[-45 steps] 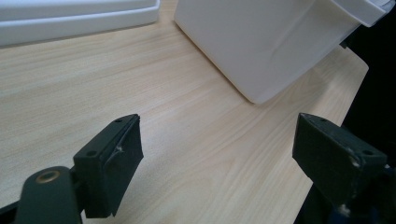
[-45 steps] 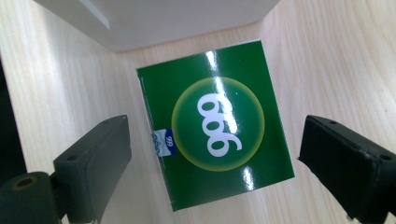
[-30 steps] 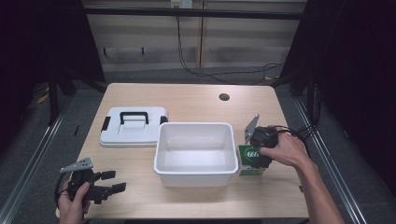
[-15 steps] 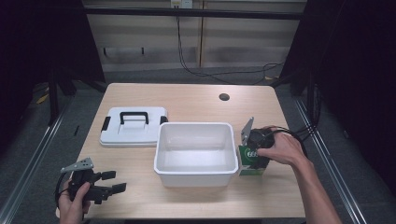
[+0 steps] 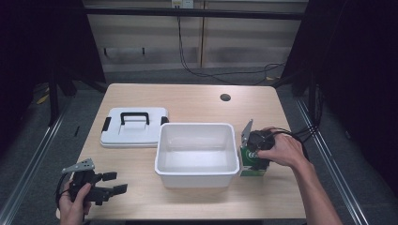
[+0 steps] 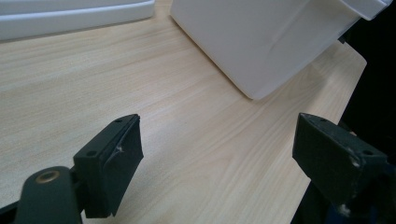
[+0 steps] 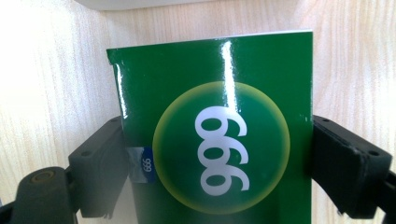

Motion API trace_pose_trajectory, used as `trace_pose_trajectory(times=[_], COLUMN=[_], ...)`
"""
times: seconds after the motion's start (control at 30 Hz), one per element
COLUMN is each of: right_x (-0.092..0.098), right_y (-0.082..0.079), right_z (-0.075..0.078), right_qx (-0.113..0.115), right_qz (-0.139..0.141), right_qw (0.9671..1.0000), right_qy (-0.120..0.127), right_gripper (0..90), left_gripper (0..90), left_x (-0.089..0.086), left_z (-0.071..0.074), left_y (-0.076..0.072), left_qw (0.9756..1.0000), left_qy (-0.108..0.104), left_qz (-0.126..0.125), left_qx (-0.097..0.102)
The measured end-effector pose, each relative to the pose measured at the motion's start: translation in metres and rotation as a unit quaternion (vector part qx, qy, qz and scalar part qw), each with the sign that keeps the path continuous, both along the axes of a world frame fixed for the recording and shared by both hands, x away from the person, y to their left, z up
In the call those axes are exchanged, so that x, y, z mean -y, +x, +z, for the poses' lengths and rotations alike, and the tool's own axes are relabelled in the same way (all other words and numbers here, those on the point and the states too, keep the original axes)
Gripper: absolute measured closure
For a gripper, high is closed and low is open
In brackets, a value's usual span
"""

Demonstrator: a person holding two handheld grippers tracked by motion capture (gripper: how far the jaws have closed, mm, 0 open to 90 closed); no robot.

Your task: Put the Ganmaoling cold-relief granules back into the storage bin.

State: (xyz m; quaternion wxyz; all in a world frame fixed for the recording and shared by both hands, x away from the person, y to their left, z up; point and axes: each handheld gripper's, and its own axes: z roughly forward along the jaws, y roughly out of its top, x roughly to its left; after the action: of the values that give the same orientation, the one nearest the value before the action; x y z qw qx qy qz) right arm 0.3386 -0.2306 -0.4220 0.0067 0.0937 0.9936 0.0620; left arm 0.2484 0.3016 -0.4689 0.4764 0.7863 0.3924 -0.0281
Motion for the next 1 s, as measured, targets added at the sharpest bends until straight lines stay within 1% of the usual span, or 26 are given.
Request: trace_pose_trajectory(times=[0.1, 0.17, 0.2, 0.27, 0.3, 0.4, 0.43, 0.5, 0.53, 0.6, 0.67, 0.7, 0.77, 0.8, 0.87, 0.9, 0.93, 0.97, 1.0], right_x=[0.000, -0.001, -0.001, 0.000, 0.000, 0.001, 0.001, 0.002, 0.002, 0.004, 0.005, 0.006, 0.007, 0.007, 0.008, 0.009, 0.009, 0.011, 0.011], right_y=[0.000, 0.000, 0.000, 0.001, 0.001, 0.001, 0.001, 0.001, 0.000, 0.001, -0.002, -0.001, -0.003, -0.002, -0.004, -0.004, -0.005, -0.005, -0.005], right_z=[-0.001, -0.002, -0.002, -0.002, -0.001, 0.000, 0.000, 0.001, 0.002, 0.004, 0.008, 0.009, 0.012, 0.013, 0.016, 0.017, 0.019, 0.021, 0.023], right_qx=[-0.004, -0.002, -0.005, -0.003, -0.004, -0.010, -0.014, -0.018, -0.018, -0.017, -0.019, -0.016, -0.022, -0.020, -0.022, -0.019, -0.020, -0.017, -0.013], right_qz=[-0.006, -0.003, -0.007, -0.001, -0.005, -0.004, -0.011, -0.009, -0.013, -0.009, -0.023, -0.014, -0.019, -0.017, -0.021, -0.022, -0.030, -0.026, -0.032], right_qw=[1.0000, 1.0000, 1.0000, 1.0000, 1.0000, 0.9999, 0.9998, 0.9998, 0.9997, 0.9998, 0.9995, 0.9997, 0.9996, 0.9997, 0.9995, 0.9996, 0.9993, 0.9995, 0.9994], right_qy=[-0.002, -0.002, 0.000, 0.001, 0.002, 0.002, -0.002, -0.005, -0.004, 0.001, 0.002, 0.006, 0.001, 0.001, -0.001, 0.003, 0.004, 0.007, 0.006], right_gripper=[13.1, 13.2, 13.6, 14.5, 15.0, 15.5, 15.5, 15.6, 15.6, 15.7, 15.7, 15.7, 15.7, 15.7, 15.7, 15.7, 15.8, 15.7, 15.8], left_gripper=[16.0, 16.0, 16.0, 16.0, 16.0, 16.0, 16.0, 16.0, 16.0, 16.0, 16.0, 16.0, 16.0, 16.0, 16.0, 16.0, 16.0, 16.0, 16.0], left_x=[-0.001, -0.001, -0.001, -0.001, -0.001, -0.001, -0.001, -0.001, -0.001, -0.001, -0.001, -0.001, -0.001, -0.001, -0.001, -0.001, -0.001, -0.001, -0.001], left_z=[0.000, 0.000, 0.000, 0.000, 0.000, 0.000, 0.000, 0.000, 0.000, 0.000, 0.000, 0.000, 0.000, 0.000, 0.000, 0.000, 0.000, 0.000, 0.000], left_y=[0.000, 0.000, 0.000, 0.000, 0.000, 0.000, 0.000, 0.000, 0.000, 0.000, 0.000, 0.000, 0.000, 0.000, 0.000, 0.000, 0.000, 0.000, 0.000], left_qw=[1.0000, 1.0000, 1.0000, 1.0000, 1.0000, 1.0000, 1.0000, 1.0000, 1.0000, 1.0000, 1.0000, 1.0000, 1.0000, 1.0000, 1.0000, 1.0000, 1.0000, 1.0000, 1.0000], left_qy=[-0.001, -0.003, -0.002, -0.001, -0.001, -0.003, -0.003, -0.003, -0.004, -0.004, -0.005, -0.005, -0.005, -0.005, -0.005, -0.005, -0.005, -0.005, -0.007], left_qz=[0.000, 0.003, 0.002, 0.001, 0.000, 0.002, 0.002, 0.003, 0.002, 0.002, 0.003, 0.002, 0.003, 0.003, 0.003, 0.002, 0.001, 0.001, 0.001], left_qx=[0.001, 0.001, 0.000, 0.001, 0.001, 0.001, 0.001, 0.001, 0.001, 0.001, 0.001, 0.001, 0.001, 0.001, 0.001, 0.001, 0.000, 0.000, 0.000])
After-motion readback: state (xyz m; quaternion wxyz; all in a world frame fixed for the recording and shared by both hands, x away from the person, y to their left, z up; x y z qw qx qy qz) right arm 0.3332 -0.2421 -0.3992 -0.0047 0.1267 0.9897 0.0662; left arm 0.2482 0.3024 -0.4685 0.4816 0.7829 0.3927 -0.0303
